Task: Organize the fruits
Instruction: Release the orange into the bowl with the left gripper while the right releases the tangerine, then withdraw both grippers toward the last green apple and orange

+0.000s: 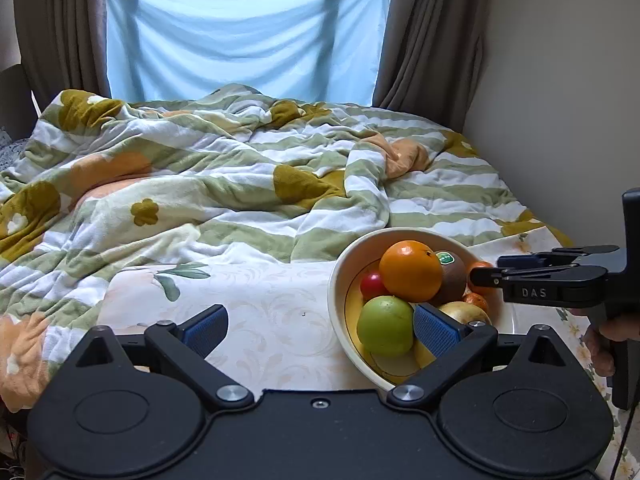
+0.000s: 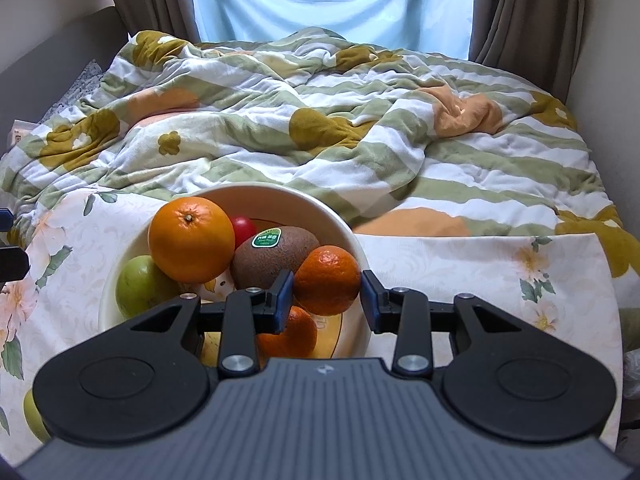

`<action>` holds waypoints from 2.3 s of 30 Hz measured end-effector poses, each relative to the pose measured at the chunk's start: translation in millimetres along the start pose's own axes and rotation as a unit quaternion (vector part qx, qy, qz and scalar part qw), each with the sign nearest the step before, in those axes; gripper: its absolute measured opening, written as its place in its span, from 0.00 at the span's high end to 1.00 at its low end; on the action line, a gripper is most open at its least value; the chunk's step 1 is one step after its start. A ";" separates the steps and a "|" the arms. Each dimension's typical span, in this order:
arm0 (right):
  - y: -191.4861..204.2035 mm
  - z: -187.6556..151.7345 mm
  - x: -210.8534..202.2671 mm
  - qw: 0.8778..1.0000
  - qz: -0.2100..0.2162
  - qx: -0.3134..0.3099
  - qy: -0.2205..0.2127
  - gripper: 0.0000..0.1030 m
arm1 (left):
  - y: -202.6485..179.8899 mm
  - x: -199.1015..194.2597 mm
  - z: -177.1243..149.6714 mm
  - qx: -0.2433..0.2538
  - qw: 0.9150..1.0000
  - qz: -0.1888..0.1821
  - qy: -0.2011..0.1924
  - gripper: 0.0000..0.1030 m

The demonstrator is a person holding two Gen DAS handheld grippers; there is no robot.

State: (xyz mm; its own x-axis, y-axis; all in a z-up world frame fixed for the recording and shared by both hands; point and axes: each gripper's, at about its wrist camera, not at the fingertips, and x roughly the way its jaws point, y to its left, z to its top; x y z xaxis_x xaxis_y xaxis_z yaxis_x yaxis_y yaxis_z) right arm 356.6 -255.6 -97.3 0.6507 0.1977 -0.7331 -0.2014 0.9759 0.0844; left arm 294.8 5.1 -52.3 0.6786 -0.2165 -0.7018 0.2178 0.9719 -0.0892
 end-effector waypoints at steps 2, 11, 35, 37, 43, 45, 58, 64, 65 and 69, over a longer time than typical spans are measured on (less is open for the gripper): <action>0.8 -0.6 -2.3 1.000 0.006 -0.003 -0.004 0.30 | -1.2 -2.0 -2.0 0.000 1.000 0.004 0.000 0.02; 7.0 -2.6 -30.9 0.999 -0.014 -0.022 -0.029 0.00 | -7.4 -21.9 -5.2 -0.007 1.000 0.006 -0.010 0.02; 16.0 -36.5 -188.2 0.996 -0.034 -0.022 -0.084 0.00 | -44.3 -143.6 -37.0 -0.017 0.993 0.049 -0.103 0.01; 16.8 -44.0 -200.2 0.995 -0.035 -0.022 -0.089 0.00 | -45.1 -152.0 -42.4 -0.017 0.992 0.053 -0.109 0.00; 21.1 -68.9 -220.9 0.994 -0.047 -0.027 -0.100 0.00 | -47.9 -159.4 -62.4 -0.018 0.992 0.057 -0.111 0.00; 21.3 -78.0 -221.4 0.993 -0.053 -0.024 -0.101 0.00 | -48.3 -154.9 -70.0 -0.014 0.992 0.064 -0.107 0.00; 13.2 -132.9 -177.8 0.997 -0.053 0.002 -0.055 0.00 | -37.2 -88.0 -116.4 0.004 0.998 0.041 -0.041 0.00; 3.4 -151.6 -145.2 0.996 -0.065 0.028 -0.055 0.00 | -32.0 -52.5 -135.0 -0.001 0.999 0.036 -0.026 0.02; 2.2 -154.5 -138.3 0.996 -0.066 0.030 -0.051 0.00 | -32.0 -47.6 -136.8 -0.002 0.999 0.037 -0.024 0.02; -2.3 -162.4 -116.9 0.996 -0.064 0.038 -0.040 0.00 | -31.3 -31.8 -140.4 -0.003 0.999 0.046 -0.020 0.05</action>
State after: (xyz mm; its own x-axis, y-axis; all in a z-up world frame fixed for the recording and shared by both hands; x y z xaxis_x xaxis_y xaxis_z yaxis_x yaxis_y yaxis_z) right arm 162.0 -296.0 -121.4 0.7247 0.0742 -0.6851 -0.0590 0.9972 0.0456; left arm 167.9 -5.4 -126.5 0.7234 -0.1302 -0.6780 0.1494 0.9883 -0.0304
